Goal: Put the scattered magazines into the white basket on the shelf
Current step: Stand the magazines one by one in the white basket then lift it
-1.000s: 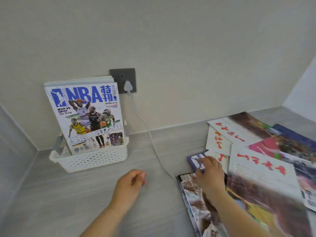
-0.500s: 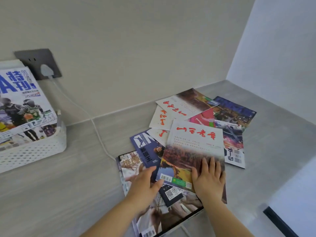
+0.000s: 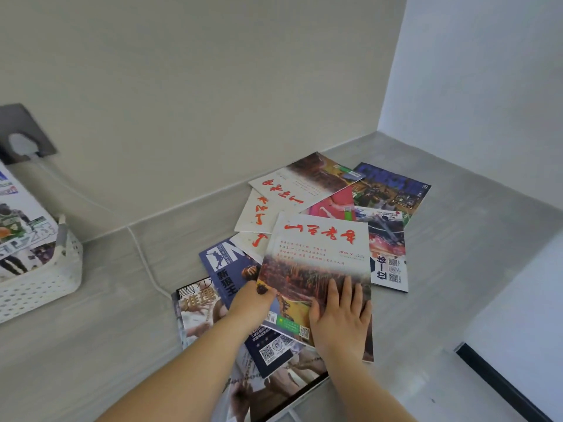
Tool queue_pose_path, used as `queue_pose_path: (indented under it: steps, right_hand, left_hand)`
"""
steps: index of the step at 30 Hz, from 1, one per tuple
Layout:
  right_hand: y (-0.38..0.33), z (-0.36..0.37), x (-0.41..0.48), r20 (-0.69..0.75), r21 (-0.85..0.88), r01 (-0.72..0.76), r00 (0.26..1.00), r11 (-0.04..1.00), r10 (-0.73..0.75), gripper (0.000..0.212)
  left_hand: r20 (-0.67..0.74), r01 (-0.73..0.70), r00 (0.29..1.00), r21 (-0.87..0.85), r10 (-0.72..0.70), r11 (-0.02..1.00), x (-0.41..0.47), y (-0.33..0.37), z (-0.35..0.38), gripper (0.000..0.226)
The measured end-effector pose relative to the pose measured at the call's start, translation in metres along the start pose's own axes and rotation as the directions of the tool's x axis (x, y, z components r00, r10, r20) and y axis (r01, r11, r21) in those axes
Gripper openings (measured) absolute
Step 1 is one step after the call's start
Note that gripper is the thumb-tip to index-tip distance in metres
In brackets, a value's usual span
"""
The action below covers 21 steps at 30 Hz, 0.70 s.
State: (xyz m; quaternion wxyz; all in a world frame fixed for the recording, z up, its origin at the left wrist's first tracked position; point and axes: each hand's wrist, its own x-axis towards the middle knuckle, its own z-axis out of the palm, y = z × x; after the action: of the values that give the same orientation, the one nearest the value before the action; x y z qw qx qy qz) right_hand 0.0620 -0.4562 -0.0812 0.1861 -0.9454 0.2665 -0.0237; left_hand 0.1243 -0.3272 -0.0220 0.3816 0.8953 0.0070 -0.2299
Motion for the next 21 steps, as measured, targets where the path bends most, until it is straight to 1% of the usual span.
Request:
queue_pose_path:
  steps: [2, 4, 8, 9, 11, 13, 14, 16, 17, 18, 19, 20, 21]
  right_hand:
    - [0.0, 0.0, 0.0, 0.003, 0.007, 0.002, 1.0, 1.0, -0.002, 0.061]
    - [0.0, 0.0, 0.0, 0.011, 0.005, 0.006, 1.0, 1.0, -0.006, 0.06]
    - [-0.004, -0.004, 0.0, 0.027, -0.017, 0.049, 0.998, 0.999, -0.049, 0.057]
    - [-0.007, -0.006, 0.002, 0.019, 0.012, 0.058, 0.998, 0.998, -0.058, 0.056]
    - [-0.017, -0.014, 0.006, -0.02, 0.122, 0.061, 0.998, 0.991, -0.059, 0.053]
    - [-0.028, -0.023, 0.013, -0.063, 0.263, 0.03, 0.998, 0.964, -0.014, 0.054]
    - [-0.034, -0.027, 0.017, -0.079, 0.329, 0.012, 0.997, 0.944, 0.015, 0.056]
    - [-0.047, -0.034, 0.023, -0.051, 0.483, -0.022, 0.997, 0.875, 0.054, 0.055]
    - [-0.054, -0.037, 0.025, -0.005, 0.603, -0.043, 0.998, 0.797, 0.058, 0.051]
    - [-0.065, -0.039, 0.025, 0.048, 0.721, -0.069, 0.998, 0.689, 0.049, 0.045]
    - [-0.076, -0.041, 0.025, 0.097, 0.804, -0.098, 0.995, 0.586, 0.033, 0.041]
    - [-0.088, -0.043, 0.026, 0.126, 0.846, -0.116, 0.992, 0.521, 0.016, 0.04]
    - [-0.099, -0.043, 0.027, 0.144, 0.867, -0.128, 0.99, 0.482, 0.004, 0.039]
  left_hand:
    - [0.039, 0.003, 0.999, 0.047, -0.005, 0.999, 0.003, 0.003, -0.002, 0.016]
    - [0.02, 0.001, 1.0, 0.051, -0.002, 0.999, 0.0, 0.0, -0.002, 0.018]
    - [-0.047, -0.024, 0.999, -0.12, 0.018, 0.993, -0.01, -0.004, -0.002, 0.023]
    - [-0.073, -0.04, 0.997, -0.148, 0.029, 0.988, -0.012, -0.006, -0.004, 0.02]
    - [-0.115, -0.099, 0.99, -0.202, 0.077, 0.974, -0.015, -0.011, -0.015, 0.009]
    - [-0.175, -0.183, 0.974, -0.239, 0.143, 0.954, -0.02, -0.015, -0.032, 0.016]
    - [-0.208, -0.218, 0.964, -0.253, 0.167, 0.943, -0.024, -0.018, -0.042, 0.016]
    - [-0.264, -0.282, 0.941, -0.272, 0.211, 0.92, -0.032, -0.024, -0.063, 0.018]
    - [-0.287, -0.312, 0.93, -0.284, 0.23, 0.907, -0.036, -0.029, -0.073, 0.021]
    - [-0.307, -0.331, 0.921, -0.288, 0.241, 0.899, -0.04, -0.034, -0.084, 0.024]
    - [-0.334, -0.348, 0.91, -0.289, 0.247, 0.892, -0.044, -0.039, -0.095, 0.027]
    - [-0.364, -0.363, 0.897, -0.284, 0.251, 0.887, -0.048, -0.045, -0.106, 0.029]
    - [-0.398, -0.382, 0.881, -0.277, 0.256, 0.882, -0.052, -0.053, -0.117, 0.031]
